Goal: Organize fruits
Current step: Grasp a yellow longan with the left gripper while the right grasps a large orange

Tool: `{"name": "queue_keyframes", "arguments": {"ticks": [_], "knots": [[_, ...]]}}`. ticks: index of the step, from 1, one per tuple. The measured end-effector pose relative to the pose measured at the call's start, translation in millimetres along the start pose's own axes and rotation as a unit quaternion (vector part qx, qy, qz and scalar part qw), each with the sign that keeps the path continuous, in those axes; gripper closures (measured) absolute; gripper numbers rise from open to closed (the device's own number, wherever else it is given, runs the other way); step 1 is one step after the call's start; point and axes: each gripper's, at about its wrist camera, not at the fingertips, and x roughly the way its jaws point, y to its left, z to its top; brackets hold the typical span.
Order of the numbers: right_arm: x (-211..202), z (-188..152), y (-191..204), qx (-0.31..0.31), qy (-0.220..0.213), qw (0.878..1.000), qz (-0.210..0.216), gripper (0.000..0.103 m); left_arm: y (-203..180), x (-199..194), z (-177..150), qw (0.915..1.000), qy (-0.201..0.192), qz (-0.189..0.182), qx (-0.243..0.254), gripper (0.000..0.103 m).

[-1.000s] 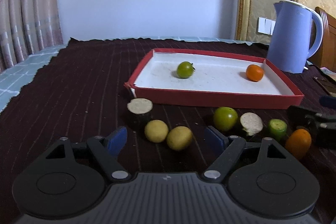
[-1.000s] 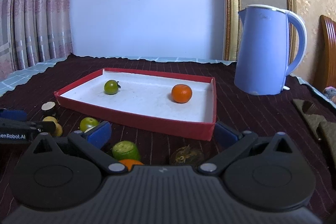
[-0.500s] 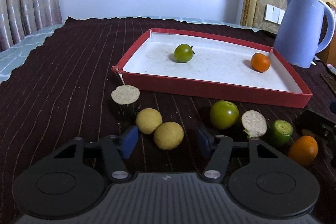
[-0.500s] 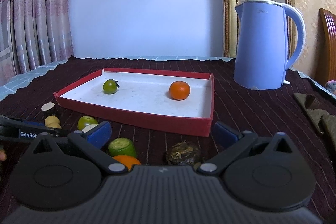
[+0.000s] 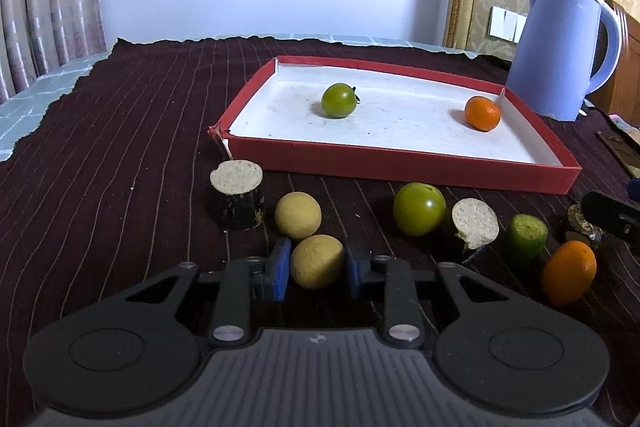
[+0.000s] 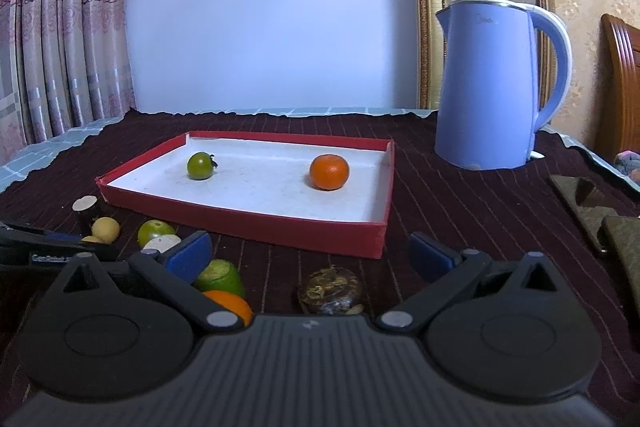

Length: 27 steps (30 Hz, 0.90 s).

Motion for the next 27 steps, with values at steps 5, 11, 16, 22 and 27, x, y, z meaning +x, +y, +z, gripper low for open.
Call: {"name": "queue_keyframes", "arguments": {"ticks": [5,11,16,22,27], "knots": [[-9.6,-0.6,-11.5,0.011,0.001,1.0,-0.007,0.0,-1.7,-0.4,-1.8,1.0,-0.007,0.005,0.005,0.075],[-26.2,-5.5,-4.9,-0.004,-0.003,0.999,0.045,0.003,-2.6,-0.5,-3.3,0.9999,-0.011,0.007,0.009,0.075],[-23.1,-11.3,21.2,-0.047,0.023,0.995,0.085,0.021,-2.4,-1.0,-4.3,0.9998,-0.013,0.007,0.01,0.075],[-4.2,-22.3,44.7,-0.08,0.072,0.99,0.089,0.04,-3.8,-1.5,-4.9,0.9998,-0.015,0.009,0.013,0.075],[0.6,-24.3,43.9,-0.081,0.082,0.991,0.068,0.064,-4.0,-1.8,-4.9,0.9998,-0.015,0.009,0.013,0.075]]}}
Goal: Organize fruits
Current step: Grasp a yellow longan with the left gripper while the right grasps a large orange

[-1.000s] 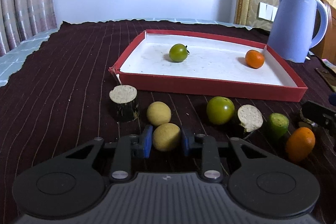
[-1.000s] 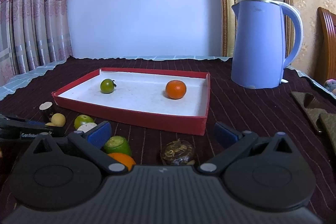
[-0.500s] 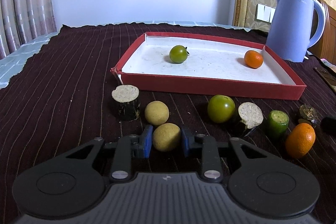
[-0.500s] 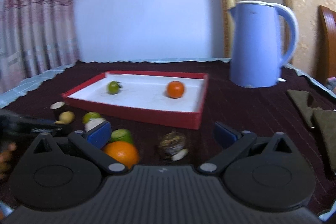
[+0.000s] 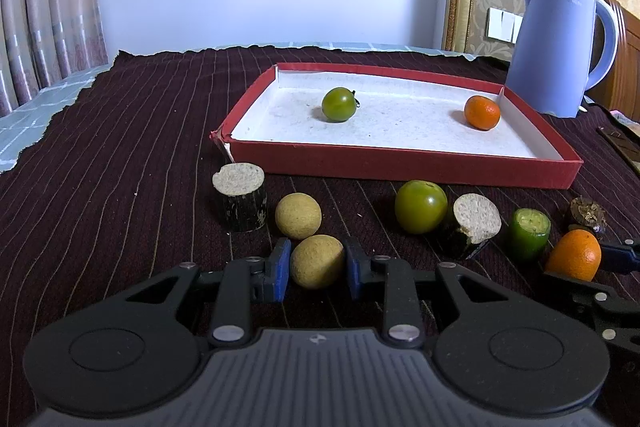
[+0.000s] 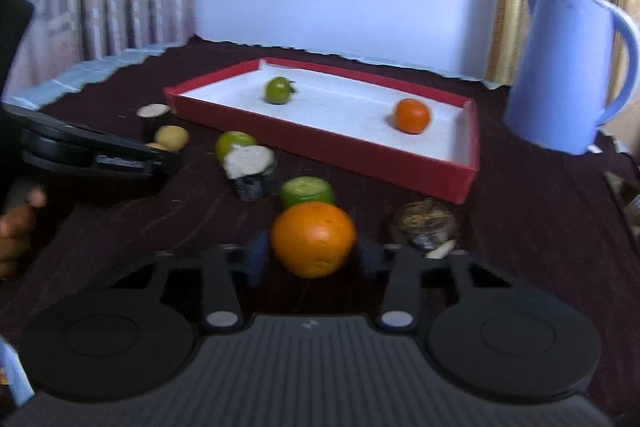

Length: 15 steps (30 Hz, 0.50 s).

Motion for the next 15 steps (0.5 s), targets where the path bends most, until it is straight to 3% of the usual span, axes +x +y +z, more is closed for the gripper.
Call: {"name": "queue_keyframes", "arguments": {"ticks": [15], "knots": [[-10.7,10.6,-5.1,0.023,-0.031,0.999,-0.013,0.064,-4.4,-6.2,1.9,0.9999,-0.004,0.012,0.006,0.075]]}}
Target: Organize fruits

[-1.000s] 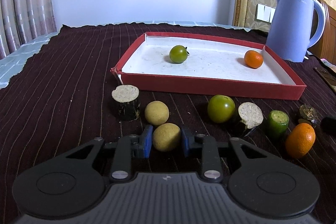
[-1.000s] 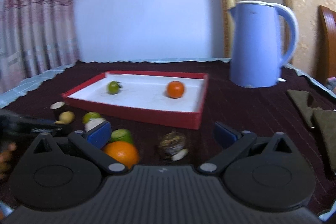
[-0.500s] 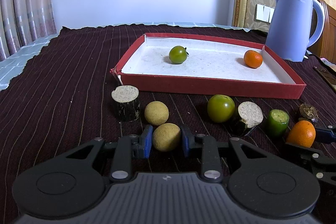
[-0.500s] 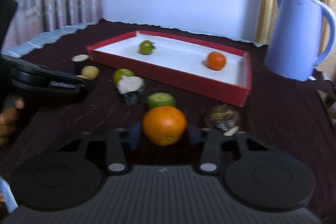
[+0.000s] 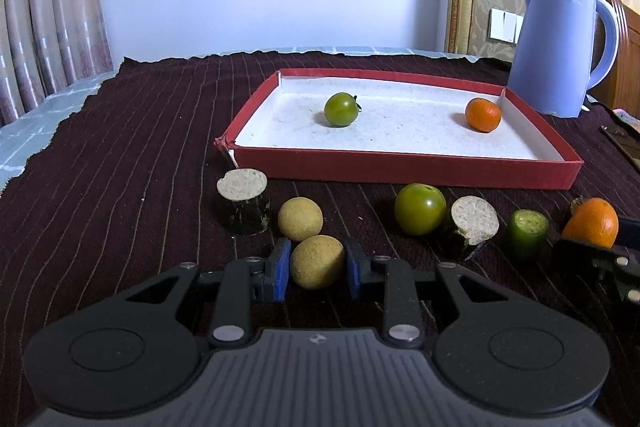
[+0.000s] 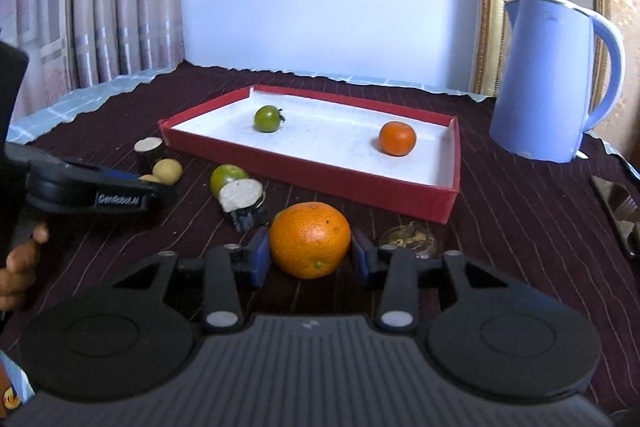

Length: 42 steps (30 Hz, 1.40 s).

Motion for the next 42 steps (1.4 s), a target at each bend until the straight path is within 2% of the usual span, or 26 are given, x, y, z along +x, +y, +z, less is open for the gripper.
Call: {"name": "queue_keyframes", "arguments": {"ticks": [7,17,42], "knots": [[-4.0,3.6,-6.4,0.022,-0.016,1.0,-0.002,0.064,-7.9,-6.5,4.7,0.9999,-0.003,0.005,0.013,0.075],[-9.7,22.6,-10.4,0.036,-0.051,0.998,-0.005,0.064,-25.9,-17.9,33.6,0.9991,-0.03,0.021,0.023,0.075],[6.0,55.8,-18.5,0.023,-0.069,0.997,-0.027,0.064,-31.3,11.1,66.3,0.9988,-0.012,0.033,0.035,0.075]]}}
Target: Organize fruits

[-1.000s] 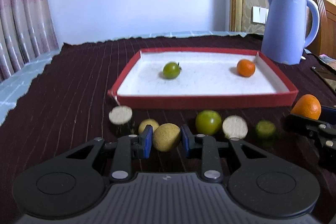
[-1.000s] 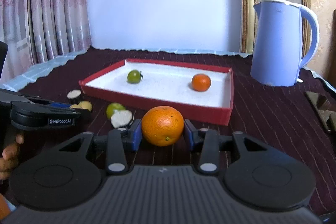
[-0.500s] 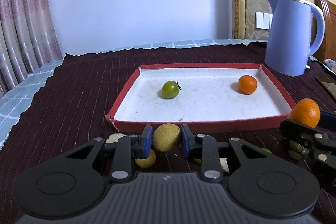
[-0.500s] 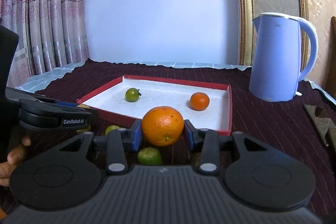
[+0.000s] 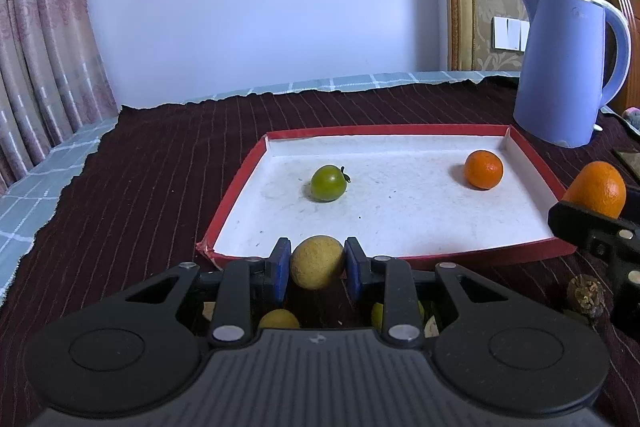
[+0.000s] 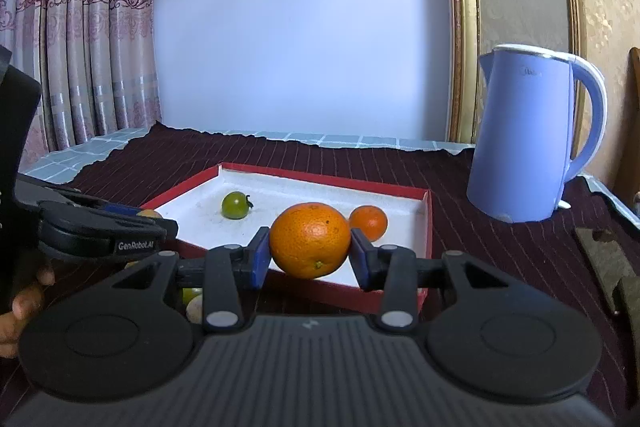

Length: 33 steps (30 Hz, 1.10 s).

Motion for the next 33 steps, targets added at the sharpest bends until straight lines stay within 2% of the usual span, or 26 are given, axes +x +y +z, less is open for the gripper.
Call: {"name": "queue_keyframes", "arguments": {"ticks": [15,33], "knots": [[21.9,19.2,0.1,-0.015,0.001,1.0,-0.003,0.064,-4.7,29.0,22.2,0.9997,0.012,0.016,0.013,0.075],[63.0,32.3,-16.8,-0.008,0.019,1.0,-0.016,0.064,-5.9,71.8,45.8,0.9984,0.048,0.03,0.011,0.075]]}}
